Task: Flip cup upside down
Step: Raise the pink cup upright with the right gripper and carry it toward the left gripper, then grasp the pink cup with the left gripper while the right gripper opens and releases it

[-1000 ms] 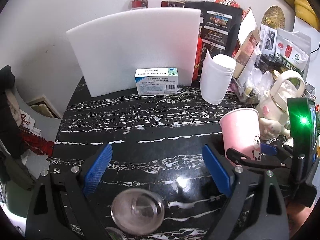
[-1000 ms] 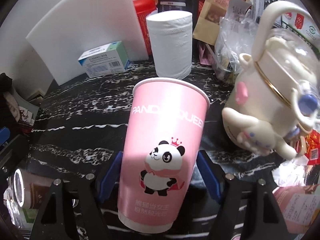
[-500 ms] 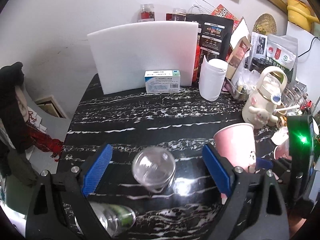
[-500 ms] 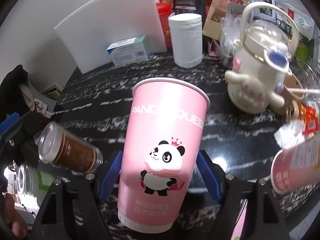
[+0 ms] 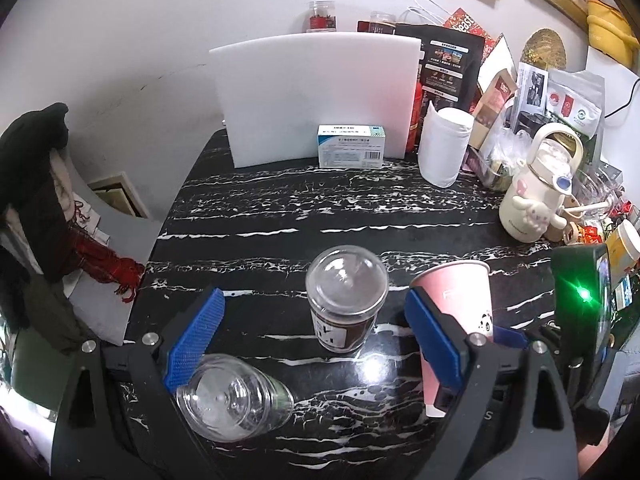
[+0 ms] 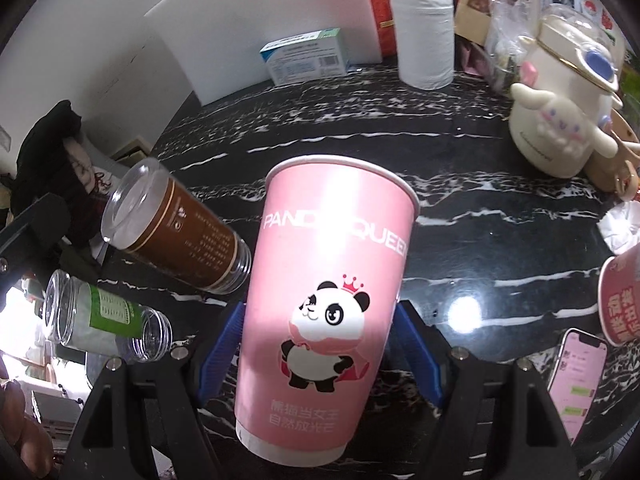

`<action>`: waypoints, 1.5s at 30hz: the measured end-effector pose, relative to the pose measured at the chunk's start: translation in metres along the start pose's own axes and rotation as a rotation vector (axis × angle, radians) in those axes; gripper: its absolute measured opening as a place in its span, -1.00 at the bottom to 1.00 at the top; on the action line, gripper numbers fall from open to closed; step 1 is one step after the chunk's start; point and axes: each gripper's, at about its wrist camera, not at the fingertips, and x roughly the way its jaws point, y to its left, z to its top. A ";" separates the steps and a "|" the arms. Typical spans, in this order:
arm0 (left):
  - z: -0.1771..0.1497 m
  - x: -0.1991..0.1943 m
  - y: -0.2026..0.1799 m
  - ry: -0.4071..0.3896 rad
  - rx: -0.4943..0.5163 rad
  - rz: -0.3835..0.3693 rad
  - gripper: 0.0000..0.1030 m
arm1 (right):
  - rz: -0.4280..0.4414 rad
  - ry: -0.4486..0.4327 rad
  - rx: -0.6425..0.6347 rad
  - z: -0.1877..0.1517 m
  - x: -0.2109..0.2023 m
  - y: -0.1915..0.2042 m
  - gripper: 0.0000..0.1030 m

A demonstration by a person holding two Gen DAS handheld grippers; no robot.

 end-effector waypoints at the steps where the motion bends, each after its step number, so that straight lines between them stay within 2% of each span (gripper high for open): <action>1: 0.000 0.001 -0.001 0.003 0.000 0.001 0.77 | 0.000 0.002 -0.002 0.000 0.001 0.000 0.49; 8: 0.000 0.005 -0.007 0.017 0.001 0.002 0.77 | 0.020 0.015 0.004 0.000 0.008 -0.001 0.51; 21: -0.002 0.003 -0.010 0.016 0.003 0.007 0.77 | -0.013 0.017 -0.013 0.000 0.011 0.000 0.52; 34: -0.002 -0.016 -0.011 -0.012 -0.009 0.002 0.77 | -0.002 -0.077 -0.041 0.003 -0.032 -0.005 0.57; 40: -0.008 -0.013 -0.030 0.002 0.008 -0.036 0.78 | -0.061 -0.131 -0.027 -0.001 -0.061 -0.025 0.57; 45: -0.018 0.002 -0.059 0.046 0.034 -0.110 0.77 | -0.159 -0.144 -0.008 -0.008 -0.077 -0.052 0.57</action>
